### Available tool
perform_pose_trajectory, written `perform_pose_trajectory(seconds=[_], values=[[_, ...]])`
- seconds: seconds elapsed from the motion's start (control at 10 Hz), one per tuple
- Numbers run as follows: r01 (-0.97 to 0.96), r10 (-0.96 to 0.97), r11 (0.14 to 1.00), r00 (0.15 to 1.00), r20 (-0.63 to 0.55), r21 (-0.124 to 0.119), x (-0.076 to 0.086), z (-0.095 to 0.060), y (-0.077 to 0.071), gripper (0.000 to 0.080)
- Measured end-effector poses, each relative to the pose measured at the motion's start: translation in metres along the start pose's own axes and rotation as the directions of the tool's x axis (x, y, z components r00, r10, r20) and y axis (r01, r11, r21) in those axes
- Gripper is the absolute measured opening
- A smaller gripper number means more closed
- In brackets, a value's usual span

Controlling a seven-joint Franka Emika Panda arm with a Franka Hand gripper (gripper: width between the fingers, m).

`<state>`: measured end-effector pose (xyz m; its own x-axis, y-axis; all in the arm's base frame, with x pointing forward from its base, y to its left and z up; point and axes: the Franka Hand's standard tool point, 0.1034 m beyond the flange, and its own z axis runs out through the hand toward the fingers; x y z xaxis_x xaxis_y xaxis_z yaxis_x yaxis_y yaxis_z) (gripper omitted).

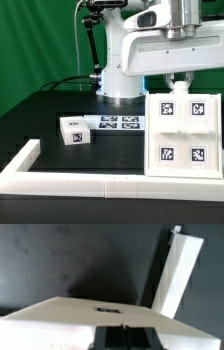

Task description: Assemble cabinet

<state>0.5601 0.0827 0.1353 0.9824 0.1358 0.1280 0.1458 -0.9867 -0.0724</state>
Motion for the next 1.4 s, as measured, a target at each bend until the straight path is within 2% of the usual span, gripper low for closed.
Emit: perform_pose_trajectory(seconds=[0.2, 0.3, 0.6, 0.9, 1.2, 1.3, 1.4], values=[[0.017, -0.017, 1.000, 1.000, -0.013, -0.004, -0.021, 0.010, -0.009, 0.0002], [0.024, -0.024, 1.000, 1.000, -0.009, -0.005, -0.023, 0.009, -0.009, 0.0002], [0.024, -0.024, 1.000, 1.000, 0.007, -0.002, -0.010, -0.001, -0.004, 0.0002], [0.017, -0.017, 1.000, 1.000, 0.019, 0.003, 0.005, -0.003, -0.001, 0.0002], [0.017, -0.017, 1.000, 1.000, 0.022, 0.004, 0.007, -0.003, -0.001, 0.0033], [0.020, -0.020, 1.000, 1.000, 0.018, 0.003, 0.005, 0.000, -0.001, 0.0212], [0.038, -0.038, 0.999, 0.999, 0.005, 0.000, -0.011, 0.012, 0.001, 0.0405]])
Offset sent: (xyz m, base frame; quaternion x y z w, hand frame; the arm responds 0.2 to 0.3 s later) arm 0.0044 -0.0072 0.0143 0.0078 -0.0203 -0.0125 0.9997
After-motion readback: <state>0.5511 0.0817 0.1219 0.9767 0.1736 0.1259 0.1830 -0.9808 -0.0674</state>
